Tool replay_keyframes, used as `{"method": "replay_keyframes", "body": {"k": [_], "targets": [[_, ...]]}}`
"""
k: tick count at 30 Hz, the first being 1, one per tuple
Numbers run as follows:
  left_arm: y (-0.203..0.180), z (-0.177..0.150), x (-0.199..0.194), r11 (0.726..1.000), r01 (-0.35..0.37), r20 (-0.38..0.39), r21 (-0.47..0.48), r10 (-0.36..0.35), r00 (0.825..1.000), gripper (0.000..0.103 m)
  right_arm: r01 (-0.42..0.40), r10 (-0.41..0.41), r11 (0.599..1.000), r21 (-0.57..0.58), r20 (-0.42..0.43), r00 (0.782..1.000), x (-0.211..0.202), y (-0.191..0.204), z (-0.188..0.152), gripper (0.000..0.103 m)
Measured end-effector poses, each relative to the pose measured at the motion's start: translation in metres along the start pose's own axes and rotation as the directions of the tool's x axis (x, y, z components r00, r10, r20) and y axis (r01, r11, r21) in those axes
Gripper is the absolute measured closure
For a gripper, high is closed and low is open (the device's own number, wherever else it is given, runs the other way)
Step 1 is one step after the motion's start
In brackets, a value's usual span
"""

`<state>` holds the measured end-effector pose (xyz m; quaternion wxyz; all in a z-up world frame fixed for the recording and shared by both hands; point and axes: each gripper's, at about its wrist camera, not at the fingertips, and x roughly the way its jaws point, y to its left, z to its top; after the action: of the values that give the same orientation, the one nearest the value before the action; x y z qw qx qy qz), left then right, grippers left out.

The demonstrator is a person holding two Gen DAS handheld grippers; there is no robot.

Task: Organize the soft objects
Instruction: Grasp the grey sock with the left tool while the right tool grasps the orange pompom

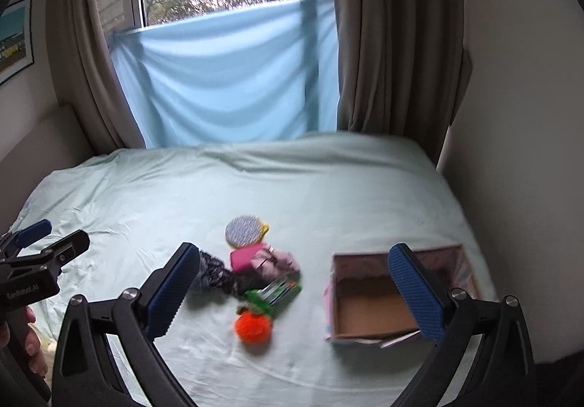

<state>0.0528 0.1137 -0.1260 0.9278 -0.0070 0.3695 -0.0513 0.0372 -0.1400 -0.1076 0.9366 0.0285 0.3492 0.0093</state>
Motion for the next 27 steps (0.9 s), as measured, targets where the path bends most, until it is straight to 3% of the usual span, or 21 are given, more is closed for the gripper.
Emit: {"method": "replay_keyframes", "body": {"k": [14,27], "targets": [[0.061,-0.033,0.184,0.989,0.121,-0.179,0.082,-0.105,0.978,0.001,0.142,-0.125,0.981,0.135,-0.126,0.984,0.138,0.068,-0.087,0.0],[0.049,-0.087,0.328,0.975,0.194,-0.316,0.113,-0.15,0.937,0.002,0.263,-0.219,0.949,0.174,-0.239,0.946,0.252,0.075,-0.174,0.005]]}}
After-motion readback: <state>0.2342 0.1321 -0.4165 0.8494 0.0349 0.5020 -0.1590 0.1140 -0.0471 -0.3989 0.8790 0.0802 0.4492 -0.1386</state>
